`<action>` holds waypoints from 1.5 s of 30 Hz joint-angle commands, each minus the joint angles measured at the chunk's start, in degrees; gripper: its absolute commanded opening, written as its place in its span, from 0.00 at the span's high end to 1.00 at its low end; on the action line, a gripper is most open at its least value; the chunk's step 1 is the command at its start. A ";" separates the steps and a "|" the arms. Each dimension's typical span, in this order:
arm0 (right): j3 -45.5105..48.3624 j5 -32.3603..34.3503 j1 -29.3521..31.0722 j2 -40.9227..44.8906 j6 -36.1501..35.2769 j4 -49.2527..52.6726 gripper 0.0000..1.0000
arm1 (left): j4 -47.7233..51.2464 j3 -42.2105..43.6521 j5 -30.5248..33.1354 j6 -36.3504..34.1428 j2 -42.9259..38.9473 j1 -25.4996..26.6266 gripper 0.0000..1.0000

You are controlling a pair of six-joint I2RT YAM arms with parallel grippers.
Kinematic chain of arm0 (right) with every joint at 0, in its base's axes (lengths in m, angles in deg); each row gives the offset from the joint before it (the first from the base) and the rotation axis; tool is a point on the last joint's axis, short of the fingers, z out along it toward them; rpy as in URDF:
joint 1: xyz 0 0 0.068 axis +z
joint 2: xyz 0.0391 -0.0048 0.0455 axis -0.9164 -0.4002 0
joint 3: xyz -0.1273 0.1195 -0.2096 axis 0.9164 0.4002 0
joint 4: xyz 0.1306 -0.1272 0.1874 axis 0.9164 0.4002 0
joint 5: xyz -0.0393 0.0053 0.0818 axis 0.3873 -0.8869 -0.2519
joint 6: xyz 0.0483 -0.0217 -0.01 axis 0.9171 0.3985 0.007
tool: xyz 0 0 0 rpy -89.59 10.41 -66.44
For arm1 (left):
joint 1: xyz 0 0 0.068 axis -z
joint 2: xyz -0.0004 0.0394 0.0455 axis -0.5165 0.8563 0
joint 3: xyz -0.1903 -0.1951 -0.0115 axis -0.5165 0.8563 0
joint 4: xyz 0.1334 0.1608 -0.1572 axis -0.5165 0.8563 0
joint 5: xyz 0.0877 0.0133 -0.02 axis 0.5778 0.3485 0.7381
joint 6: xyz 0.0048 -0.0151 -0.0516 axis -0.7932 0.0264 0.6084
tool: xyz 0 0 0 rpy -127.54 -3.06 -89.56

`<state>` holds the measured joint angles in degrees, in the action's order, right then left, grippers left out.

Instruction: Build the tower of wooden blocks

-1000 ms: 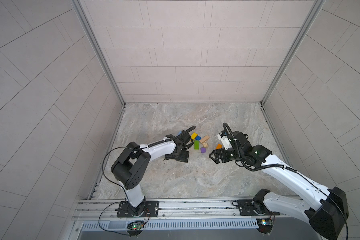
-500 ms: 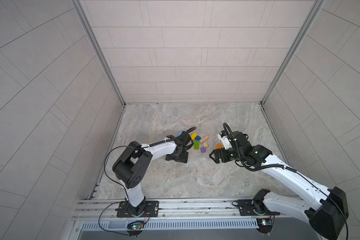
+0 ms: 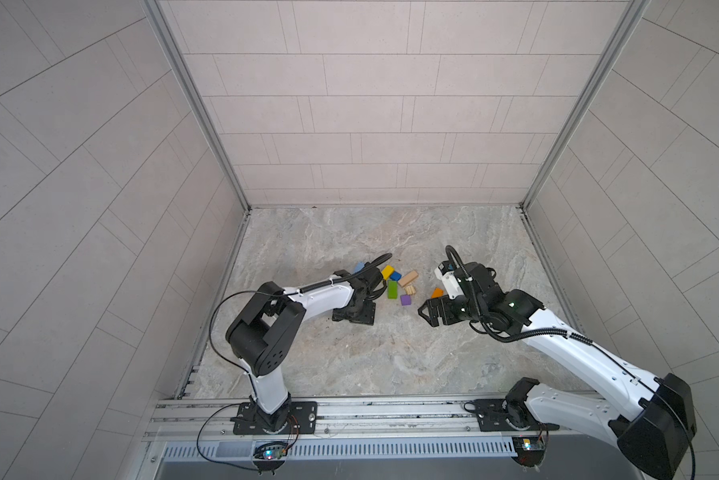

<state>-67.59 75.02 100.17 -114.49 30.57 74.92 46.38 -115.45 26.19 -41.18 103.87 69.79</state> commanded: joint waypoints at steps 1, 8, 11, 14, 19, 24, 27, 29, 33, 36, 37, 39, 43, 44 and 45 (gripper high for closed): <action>-0.35 0.95 0.29 0.25 -0.29 1.06 0.01 | 1.81 -1.13 1.38 0.45 1.77 0.33 0.20; -0.58 1.28 0.32 0.33 -0.55 1.35 0.01 | 2.71 -2.17 2.23 0.17 2.65 0.31 0.20; -0.75 1.32 0.34 0.22 -0.59 1.48 0.01 | 2.71 -2.41 2.27 0.18 3.06 0.29 0.20; -0.70 1.34 0.30 0.23 -0.68 1.62 0.01 | 2.84 -2.64 2.32 0.25 3.20 0.32 0.20; -0.73 1.45 0.31 0.23 -0.71 1.71 0.01 | 2.71 -2.46 3.04 0.53 3.21 0.32 0.20; -0.55 1.45 0.30 0.23 -0.64 1.68 0.01 | 2.46 -2.50 3.15 0.69 3.49 0.24 0.20; -0.49 1.39 0.29 0.31 -0.57 1.60 0.01 | 2.33 -2.47 3.28 0.70 3.67 0.32 0.20; -0.39 1.47 0.32 0.32 -0.66 1.64 0.01 | 2.18 -2.24 3.42 0.68 3.76 0.28 0.20; -0.21 1.52 0.29 0.32 -0.64 1.58 0.01 | 1.87 -2.13 3.29 0.87 3.84 0.28 0.19; -0.16 1.39 0.29 0.37 -0.57 1.55 0.01 | 1.80 -2.24 3.29 0.88 3.84 0.31 0.19; -0.16 1.43 0.34 0.41 -0.62 1.53 0.01 | 1.76 -2.35 3.29 0.81 3.84 0.24 0.18; -0.18 1.40 0.34 0.41 -0.60 1.60 0.01 | 1.76 -2.32 3.29 0.86 3.90 0.29 0.17; -0.21 1.50 0.33 0.41 -0.55 1.59 0.01 | 1.82 -2.32 2.97 0.88 4.19 0.30 0.15; -0.07 1.44 0.34 0.41 -0.60 1.55 0.01 | 1.68 -2.30 2.89 0.88 4.11 0.27 0.14; -0.04 1.49 0.34 0.41 -0.55 1.59 0.01 | 1.53 -2.16 2.85 0.88 3.89 0.29 0.14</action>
<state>-67.59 75.65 100.17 -114.49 30.31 75.31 47.71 -117.61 27.37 -40.74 105.72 69.86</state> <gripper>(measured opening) 0.992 0.856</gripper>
